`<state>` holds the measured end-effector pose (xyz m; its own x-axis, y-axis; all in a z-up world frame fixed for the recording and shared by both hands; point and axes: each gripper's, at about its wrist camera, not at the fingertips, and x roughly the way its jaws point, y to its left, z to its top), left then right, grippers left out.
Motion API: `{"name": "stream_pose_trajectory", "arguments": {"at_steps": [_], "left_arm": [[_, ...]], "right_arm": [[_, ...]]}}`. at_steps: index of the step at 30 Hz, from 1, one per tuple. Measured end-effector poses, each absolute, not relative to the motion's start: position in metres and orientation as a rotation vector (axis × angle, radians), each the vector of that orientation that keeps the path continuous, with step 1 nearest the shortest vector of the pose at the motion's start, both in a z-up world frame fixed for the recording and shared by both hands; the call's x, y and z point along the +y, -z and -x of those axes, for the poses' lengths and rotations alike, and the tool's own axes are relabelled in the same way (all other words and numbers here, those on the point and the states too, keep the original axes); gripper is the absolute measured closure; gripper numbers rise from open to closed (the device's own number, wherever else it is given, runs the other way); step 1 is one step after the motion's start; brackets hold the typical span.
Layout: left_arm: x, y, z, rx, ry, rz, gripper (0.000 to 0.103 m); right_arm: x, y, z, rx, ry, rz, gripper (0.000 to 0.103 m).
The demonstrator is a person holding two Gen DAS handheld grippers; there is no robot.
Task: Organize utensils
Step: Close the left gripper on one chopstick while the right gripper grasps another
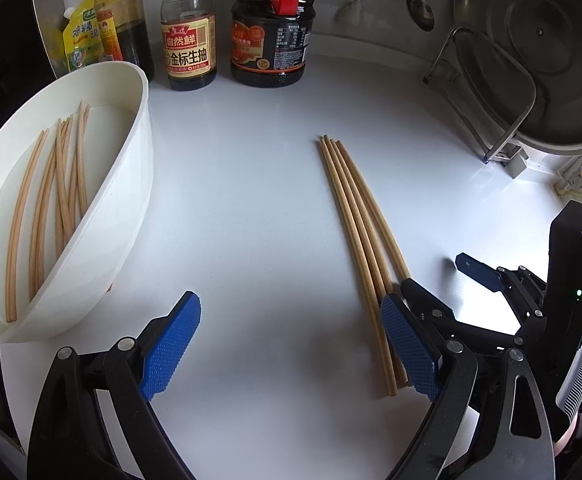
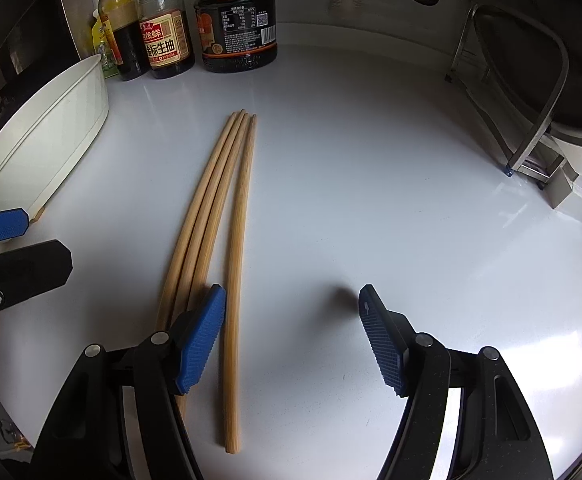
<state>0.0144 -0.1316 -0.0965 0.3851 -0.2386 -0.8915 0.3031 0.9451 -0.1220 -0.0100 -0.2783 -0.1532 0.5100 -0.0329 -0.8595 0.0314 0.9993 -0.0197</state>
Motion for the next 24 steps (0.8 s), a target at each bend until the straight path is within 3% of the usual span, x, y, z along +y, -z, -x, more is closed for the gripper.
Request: {"name": "stream_pose_trajectory", "arguments": {"at_steps": [24], "left_arm": [[-0.166, 0.143, -0.027, 1.175, 0.295, -0.127, 0.013]], "right_arm": [[-0.312, 0.153, 0.013, 1.02, 0.009, 0.0, 0.037]]}}
